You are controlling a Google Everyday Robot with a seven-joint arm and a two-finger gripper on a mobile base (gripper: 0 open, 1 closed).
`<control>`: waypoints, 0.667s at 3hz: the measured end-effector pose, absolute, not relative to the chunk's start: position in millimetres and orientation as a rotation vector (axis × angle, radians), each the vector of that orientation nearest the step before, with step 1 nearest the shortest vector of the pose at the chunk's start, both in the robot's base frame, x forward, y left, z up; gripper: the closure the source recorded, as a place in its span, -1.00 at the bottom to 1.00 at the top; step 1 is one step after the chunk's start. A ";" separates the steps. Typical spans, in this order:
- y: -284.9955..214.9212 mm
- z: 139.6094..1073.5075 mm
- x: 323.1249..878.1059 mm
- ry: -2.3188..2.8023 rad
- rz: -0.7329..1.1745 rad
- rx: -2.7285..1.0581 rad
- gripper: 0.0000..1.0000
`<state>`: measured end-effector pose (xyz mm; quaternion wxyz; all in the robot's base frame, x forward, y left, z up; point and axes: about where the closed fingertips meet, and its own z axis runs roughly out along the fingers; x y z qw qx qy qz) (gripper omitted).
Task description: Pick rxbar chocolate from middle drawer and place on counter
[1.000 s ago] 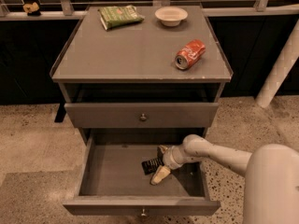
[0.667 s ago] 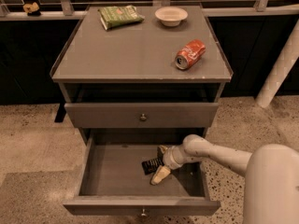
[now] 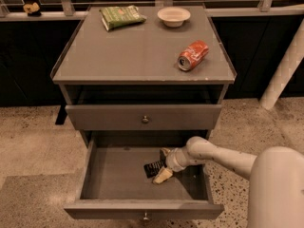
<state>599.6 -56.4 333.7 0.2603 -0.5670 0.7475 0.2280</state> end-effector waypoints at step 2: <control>-56.4 333.6 599.5 2.024 0.618 -1.536 0.77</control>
Offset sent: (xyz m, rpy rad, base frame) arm 0.0000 0.0000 0.0000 0.0000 0.0000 0.0000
